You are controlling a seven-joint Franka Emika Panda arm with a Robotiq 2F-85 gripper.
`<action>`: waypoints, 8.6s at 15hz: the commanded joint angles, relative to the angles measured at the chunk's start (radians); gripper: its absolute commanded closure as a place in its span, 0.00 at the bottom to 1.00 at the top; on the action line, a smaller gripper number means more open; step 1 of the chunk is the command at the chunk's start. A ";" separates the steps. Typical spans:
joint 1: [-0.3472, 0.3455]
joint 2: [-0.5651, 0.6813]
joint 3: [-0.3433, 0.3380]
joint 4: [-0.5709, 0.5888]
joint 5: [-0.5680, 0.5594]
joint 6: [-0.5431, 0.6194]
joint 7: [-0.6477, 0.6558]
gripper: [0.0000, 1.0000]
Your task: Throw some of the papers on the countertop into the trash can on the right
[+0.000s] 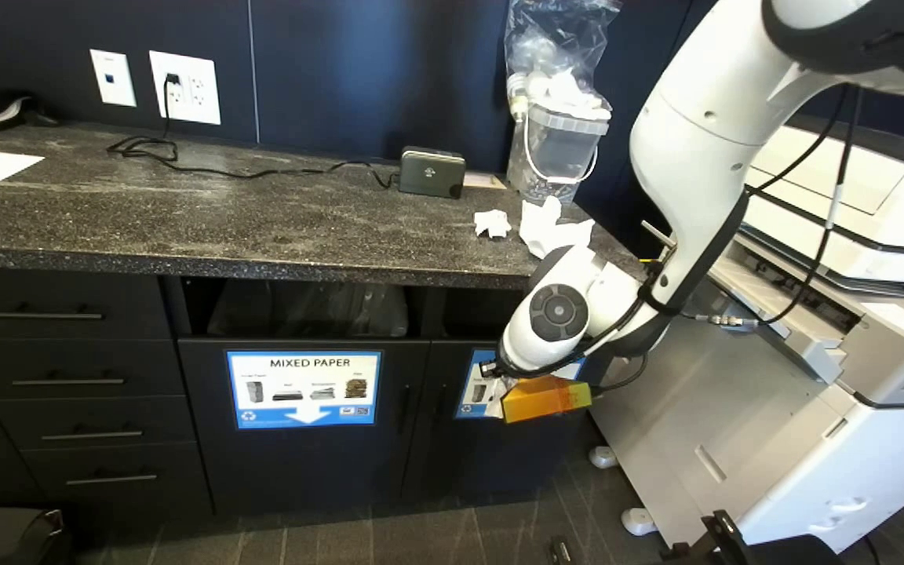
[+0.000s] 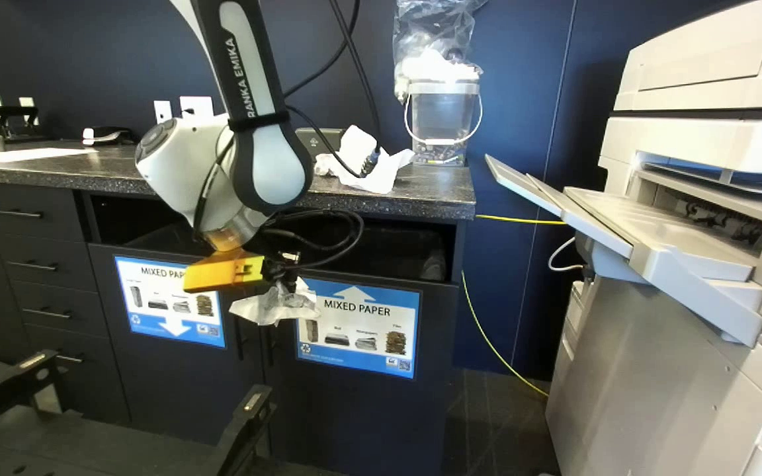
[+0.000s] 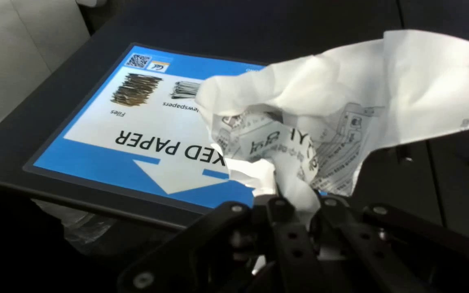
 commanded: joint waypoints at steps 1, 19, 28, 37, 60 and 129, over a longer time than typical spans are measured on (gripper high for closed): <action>-0.063 0.106 0.067 0.087 -0.220 -0.117 0.161 0.96; 0.053 0.027 0.171 -0.159 -0.223 -0.773 0.446 0.96; -0.206 0.005 0.388 -0.155 -0.230 -0.917 0.471 0.96; -0.202 0.005 0.330 0.035 -0.231 -0.632 0.459 0.96; -0.227 0.371 0.139 0.586 -0.228 -0.288 0.462 0.96; -0.782 -0.849 0.285 -0.694 0.105 0.413 -0.244 0.00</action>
